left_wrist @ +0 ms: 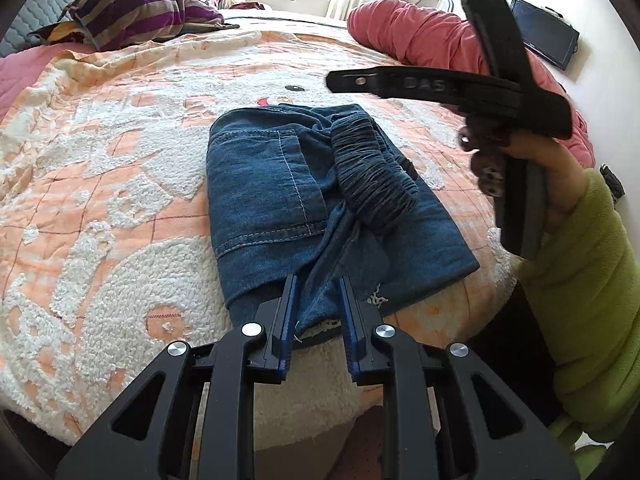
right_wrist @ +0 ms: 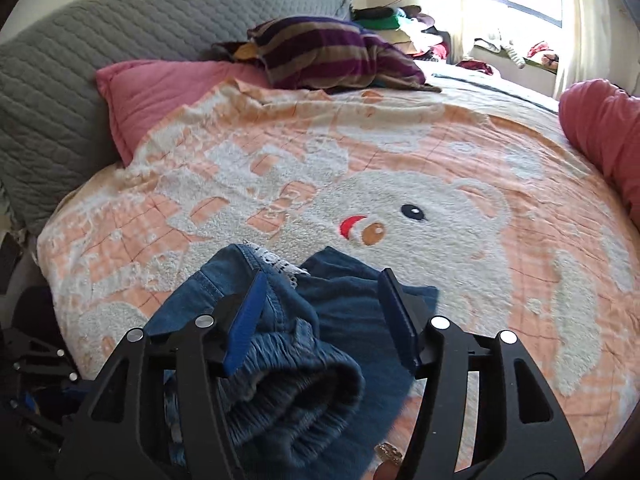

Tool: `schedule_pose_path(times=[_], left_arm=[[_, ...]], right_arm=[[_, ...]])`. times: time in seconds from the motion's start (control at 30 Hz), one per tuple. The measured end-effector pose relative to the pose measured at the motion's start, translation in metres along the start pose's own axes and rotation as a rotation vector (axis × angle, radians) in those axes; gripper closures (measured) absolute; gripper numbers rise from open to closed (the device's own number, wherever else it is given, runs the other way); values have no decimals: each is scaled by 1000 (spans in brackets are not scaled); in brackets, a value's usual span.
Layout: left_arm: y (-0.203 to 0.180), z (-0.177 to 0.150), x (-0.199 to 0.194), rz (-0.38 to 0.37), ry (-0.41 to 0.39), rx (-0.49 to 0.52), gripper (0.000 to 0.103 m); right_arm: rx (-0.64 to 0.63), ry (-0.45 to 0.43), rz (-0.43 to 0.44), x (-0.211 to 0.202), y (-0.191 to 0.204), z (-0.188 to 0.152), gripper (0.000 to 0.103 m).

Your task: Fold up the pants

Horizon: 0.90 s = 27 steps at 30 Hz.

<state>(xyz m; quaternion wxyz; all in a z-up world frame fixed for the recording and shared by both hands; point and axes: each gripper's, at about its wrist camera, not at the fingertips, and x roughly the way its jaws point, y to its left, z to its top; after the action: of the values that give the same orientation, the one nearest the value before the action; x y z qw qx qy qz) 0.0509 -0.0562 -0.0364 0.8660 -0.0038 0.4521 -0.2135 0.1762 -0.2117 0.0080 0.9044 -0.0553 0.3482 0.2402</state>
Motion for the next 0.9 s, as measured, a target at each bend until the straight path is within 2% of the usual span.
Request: schedule_pose_path(times=[0.07, 0.37, 0.43, 0.5, 0.6, 0.83, 0.9], left_arm=[[-2, -1, -1, 2, 2, 4, 83], [-4, -9, -4, 15, 18, 10, 83], [-2, -11, -9, -7, 21, -10, 83], [3, -8, -20, -47, -1, -53, 81], [6, -2, -38, -34, -44, -63, 70], [6, 5, -59, -14, -102, -84, 25], [3, 8, -63, 1, -116, -78, 21]], right_arm=[[7, -8, -12, -7, -4, -4, 47], [35, -10, -5, -27, -5, -25, 45], [39, -17, -5, -32, -1, -29, 40], [41, -28, 4, -38, 0, -31, 39], [47, -52, 9, -51, 4, -34, 36], [53, -122, 8, -86, 11, -36, 23], [56, -135, 1, -94, 12, -37, 21]])
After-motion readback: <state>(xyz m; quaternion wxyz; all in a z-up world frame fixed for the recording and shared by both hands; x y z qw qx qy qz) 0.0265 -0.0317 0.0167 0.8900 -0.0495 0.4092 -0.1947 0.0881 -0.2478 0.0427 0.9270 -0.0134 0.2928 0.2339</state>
